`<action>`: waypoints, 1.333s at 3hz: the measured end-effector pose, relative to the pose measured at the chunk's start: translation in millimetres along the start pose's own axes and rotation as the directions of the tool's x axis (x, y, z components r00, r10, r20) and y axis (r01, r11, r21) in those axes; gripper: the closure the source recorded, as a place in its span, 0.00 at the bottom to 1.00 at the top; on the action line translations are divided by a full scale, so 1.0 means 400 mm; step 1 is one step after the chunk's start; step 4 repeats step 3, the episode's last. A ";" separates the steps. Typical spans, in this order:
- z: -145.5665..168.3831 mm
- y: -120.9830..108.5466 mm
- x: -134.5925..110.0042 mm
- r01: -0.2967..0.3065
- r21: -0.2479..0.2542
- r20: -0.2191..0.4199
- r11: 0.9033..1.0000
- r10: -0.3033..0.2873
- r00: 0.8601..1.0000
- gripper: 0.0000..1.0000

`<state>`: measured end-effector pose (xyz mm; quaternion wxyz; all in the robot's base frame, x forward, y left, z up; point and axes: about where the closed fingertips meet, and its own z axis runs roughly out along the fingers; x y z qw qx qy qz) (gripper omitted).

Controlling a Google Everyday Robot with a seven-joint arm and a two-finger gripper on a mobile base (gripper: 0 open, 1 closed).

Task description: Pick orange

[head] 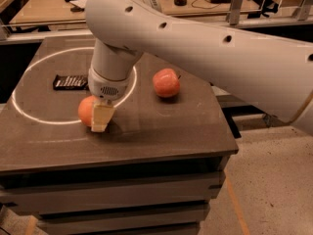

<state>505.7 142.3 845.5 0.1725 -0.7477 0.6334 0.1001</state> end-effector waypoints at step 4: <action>-0.179 -0.035 0.016 -0.048 0.024 0.196 0.999 0.043 0.980 1.00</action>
Offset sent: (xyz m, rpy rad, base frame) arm 0.0173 -0.0587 0.1071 0.3522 0.0508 -0.0475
